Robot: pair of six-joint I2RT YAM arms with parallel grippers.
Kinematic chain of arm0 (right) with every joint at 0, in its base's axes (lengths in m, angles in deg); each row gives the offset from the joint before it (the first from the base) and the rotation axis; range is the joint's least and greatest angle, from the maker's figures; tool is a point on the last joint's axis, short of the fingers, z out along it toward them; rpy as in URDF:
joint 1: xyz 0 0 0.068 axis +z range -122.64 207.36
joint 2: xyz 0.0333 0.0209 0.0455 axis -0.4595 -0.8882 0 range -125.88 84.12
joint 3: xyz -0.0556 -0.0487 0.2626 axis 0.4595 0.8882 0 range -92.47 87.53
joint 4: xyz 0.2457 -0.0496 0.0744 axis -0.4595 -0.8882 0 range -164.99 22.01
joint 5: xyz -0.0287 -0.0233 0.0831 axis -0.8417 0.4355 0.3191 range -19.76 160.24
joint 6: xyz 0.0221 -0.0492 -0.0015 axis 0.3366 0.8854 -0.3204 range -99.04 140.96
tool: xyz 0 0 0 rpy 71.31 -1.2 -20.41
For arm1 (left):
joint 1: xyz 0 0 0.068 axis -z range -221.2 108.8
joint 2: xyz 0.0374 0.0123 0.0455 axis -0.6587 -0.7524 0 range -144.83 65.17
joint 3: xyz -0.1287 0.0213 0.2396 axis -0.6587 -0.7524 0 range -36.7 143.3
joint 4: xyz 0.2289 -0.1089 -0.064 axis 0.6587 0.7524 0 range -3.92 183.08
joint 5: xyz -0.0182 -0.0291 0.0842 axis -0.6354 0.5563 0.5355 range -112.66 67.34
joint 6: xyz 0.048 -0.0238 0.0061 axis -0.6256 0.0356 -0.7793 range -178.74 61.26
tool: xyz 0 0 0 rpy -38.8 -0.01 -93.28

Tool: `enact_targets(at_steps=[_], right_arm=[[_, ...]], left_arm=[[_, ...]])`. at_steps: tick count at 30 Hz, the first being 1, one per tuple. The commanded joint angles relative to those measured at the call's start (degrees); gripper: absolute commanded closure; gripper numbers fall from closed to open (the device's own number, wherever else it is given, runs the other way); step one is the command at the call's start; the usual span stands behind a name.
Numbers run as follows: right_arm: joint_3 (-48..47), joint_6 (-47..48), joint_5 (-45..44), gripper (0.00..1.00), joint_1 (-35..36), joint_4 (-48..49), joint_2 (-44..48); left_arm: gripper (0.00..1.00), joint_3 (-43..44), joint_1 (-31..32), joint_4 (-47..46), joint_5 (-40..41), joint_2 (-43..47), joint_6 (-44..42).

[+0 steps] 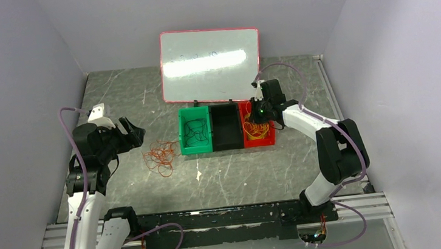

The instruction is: Untangle the cables

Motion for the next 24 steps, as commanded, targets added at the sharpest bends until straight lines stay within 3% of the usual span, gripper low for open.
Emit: enact_targets(at_steps=[1, 20, 24], right_arm=[[-2.7, 1.7, -1.8, 1.0, -0.4, -2.6, -0.7], [-1.2, 2.4, 2.0, 1.0, -0.2, -5.6, -3.2], [-2.3, 2.8, -0.6, 0.87, -0.2, -6.3, -0.1]], left_arm=[[0.2, -0.5, -0.5, -1.9, -1.3, 0.0, -0.8], [0.2, -0.5, -0.6, -2.0, -1.5, -0.4, -0.8], [0.2, -0.5, -0.6, -2.0, -1.5, -0.2, -0.8]])
